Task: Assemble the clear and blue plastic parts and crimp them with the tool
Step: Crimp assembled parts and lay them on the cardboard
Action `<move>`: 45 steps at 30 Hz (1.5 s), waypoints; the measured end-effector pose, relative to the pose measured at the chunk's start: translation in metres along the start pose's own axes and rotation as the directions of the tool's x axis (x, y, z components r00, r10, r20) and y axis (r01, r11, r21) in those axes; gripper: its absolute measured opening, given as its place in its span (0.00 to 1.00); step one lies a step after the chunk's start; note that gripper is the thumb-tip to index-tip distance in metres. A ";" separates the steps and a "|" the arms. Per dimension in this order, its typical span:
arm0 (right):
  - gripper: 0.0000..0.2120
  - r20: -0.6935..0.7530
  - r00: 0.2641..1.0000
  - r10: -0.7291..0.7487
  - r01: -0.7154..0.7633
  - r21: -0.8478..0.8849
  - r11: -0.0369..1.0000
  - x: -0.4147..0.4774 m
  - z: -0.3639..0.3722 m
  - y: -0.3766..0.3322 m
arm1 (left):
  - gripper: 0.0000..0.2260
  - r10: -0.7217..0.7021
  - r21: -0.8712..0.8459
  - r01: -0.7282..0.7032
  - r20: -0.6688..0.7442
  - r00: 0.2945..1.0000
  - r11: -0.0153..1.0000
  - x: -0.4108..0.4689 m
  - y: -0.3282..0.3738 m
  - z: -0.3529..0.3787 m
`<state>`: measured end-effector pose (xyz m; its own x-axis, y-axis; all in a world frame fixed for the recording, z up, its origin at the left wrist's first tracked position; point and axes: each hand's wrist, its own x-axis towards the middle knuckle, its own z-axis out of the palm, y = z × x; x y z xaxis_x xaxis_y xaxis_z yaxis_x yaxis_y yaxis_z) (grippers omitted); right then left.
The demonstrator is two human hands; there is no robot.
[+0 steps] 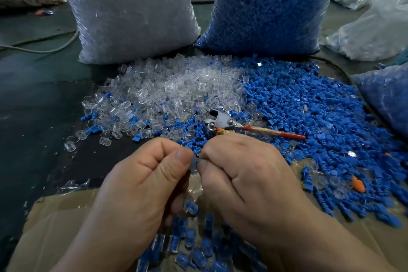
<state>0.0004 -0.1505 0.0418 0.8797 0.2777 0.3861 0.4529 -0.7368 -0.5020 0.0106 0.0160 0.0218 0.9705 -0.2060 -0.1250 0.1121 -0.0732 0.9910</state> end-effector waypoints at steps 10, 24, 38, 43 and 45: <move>0.12 0.398 0.861 0.315 -0.497 0.530 0.687 0.000 -0.010 0.005 | 0.16 0.292 0.155 -0.293 0.031 0.956 0.943 -0.009 0.004 0.001; 0.20 0.239 0.884 0.402 -0.458 0.271 0.847 -0.004 -0.025 0.011 | 0.15 0.481 0.387 -0.441 -0.008 0.877 0.810 0.002 -0.010 -0.030; 0.03 0.261 0.892 0.369 -0.168 -0.566 0.807 0.006 0.004 0.023 | 0.06 0.162 0.716 -0.413 0.394 0.905 0.563 0.004 0.002 -0.023; 0.13 0.227 0.903 0.365 -0.176 -0.579 0.796 0.007 0.006 0.026 | 0.12 0.294 0.740 -0.315 0.165 0.941 0.594 0.011 -0.007 -0.020; 0.14 0.208 0.913 0.352 -0.168 -0.595 0.786 0.007 0.007 0.027 | 0.11 0.322 0.789 -0.271 0.099 0.941 0.551 0.016 -0.012 -0.018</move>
<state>0.0200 -0.1642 0.0260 0.9924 0.1220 0.0150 0.1220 -0.9925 0.0010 0.0289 0.0311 0.0088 0.9288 -0.3138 0.1970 -0.3699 -0.7546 0.5420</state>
